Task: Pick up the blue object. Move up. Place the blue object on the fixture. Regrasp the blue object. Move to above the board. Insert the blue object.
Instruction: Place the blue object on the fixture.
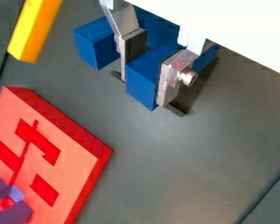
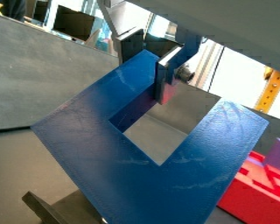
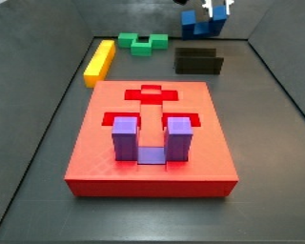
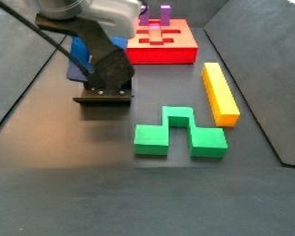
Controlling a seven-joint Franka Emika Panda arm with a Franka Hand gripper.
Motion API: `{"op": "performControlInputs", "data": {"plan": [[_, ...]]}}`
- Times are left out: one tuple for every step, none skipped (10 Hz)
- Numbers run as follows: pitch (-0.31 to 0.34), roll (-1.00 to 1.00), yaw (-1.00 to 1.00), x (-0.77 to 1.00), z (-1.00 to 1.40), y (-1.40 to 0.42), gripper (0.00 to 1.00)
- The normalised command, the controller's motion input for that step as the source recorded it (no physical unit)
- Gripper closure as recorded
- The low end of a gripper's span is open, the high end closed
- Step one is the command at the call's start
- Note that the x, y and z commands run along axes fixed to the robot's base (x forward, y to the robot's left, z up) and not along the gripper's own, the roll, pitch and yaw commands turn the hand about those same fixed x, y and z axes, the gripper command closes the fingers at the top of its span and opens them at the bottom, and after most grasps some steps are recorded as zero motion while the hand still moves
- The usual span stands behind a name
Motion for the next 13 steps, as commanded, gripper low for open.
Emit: {"op": "performControlInputs", "data": {"plan": [[0.0,-0.07,0.0,0.39,-0.18,-0.21,1.0],[0.0,0.0,0.05,0.28,-0.14,-0.31,1.0],[0.0,0.11,0.25,0.09,-0.21,-0.25,1.0],[0.0,0.09,0.41,0.0,-0.14,-0.28,1.0],[0.0,0.09,0.41,0.0,-0.11,-0.27,1.0],[0.0,0.15,0.37,0.0,-0.13,-0.22,1.0],[0.0,0.21,0.19,-0.02,-0.2,-0.14,1.0],[0.0,0.23,0.17,-0.03,-0.23,-0.12,1.0],[0.017,0.43,0.06,-0.04,-0.26,-0.09,1.0],[0.029,0.38,0.0,-0.07,-0.22,-0.07,1.0],[0.0,0.07,-0.08,-0.17,-0.02,-0.05,1.0],[0.0,0.0,-0.08,-0.14,0.0,0.0,1.0],[0.003,0.09,-0.07,-0.13,0.0,0.0,1.0]]}}
